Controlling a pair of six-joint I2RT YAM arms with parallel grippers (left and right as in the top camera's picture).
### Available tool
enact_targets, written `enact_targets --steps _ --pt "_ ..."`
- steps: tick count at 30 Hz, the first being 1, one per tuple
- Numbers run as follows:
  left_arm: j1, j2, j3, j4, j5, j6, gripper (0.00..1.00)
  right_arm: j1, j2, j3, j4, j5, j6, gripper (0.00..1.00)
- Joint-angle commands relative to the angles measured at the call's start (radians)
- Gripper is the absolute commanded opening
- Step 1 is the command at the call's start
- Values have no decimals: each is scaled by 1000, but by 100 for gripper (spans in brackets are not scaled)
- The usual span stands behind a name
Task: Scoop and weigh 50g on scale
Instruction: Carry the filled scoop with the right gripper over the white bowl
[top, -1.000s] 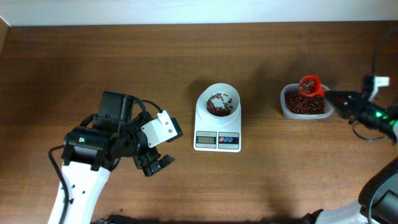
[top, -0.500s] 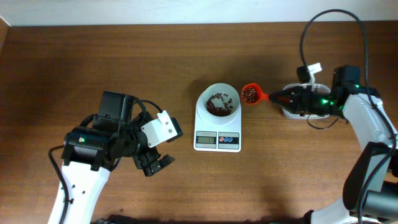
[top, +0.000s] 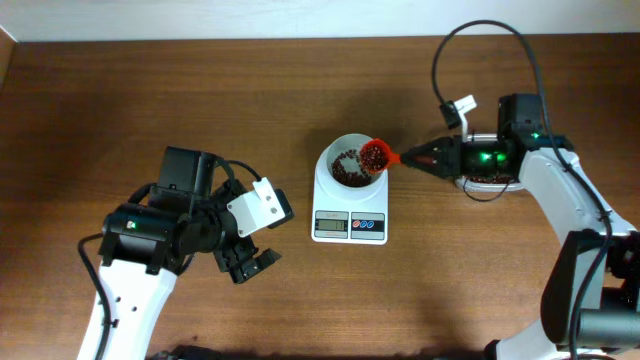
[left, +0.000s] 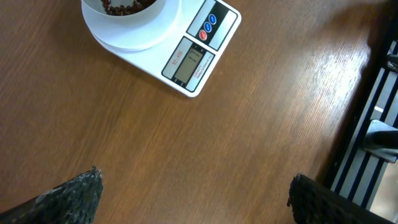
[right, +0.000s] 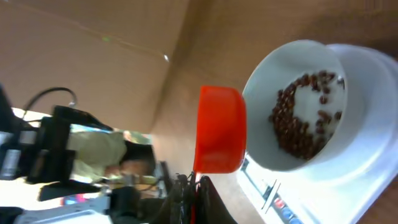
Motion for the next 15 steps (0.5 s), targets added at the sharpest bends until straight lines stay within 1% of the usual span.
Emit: enact_targets --steps 1,3,5,11,15 --pt "6 -9 -6 -1 18 8 99 55 -19 0 80 56 -40 4" --pt "6 -9 -6 -1 18 8 99 80 -19 0 138 135 -40 4" --pt "6 -9 -6 -1 18 8 99 92 -19 0 162 200 -40 4" --pt "6 -9 -6 -2 18 8 99 92 -18 0 180 251 -42 4" --pt "6 -9 -6 -1 18 8 99 92 -18 0 180 250 -56 4"
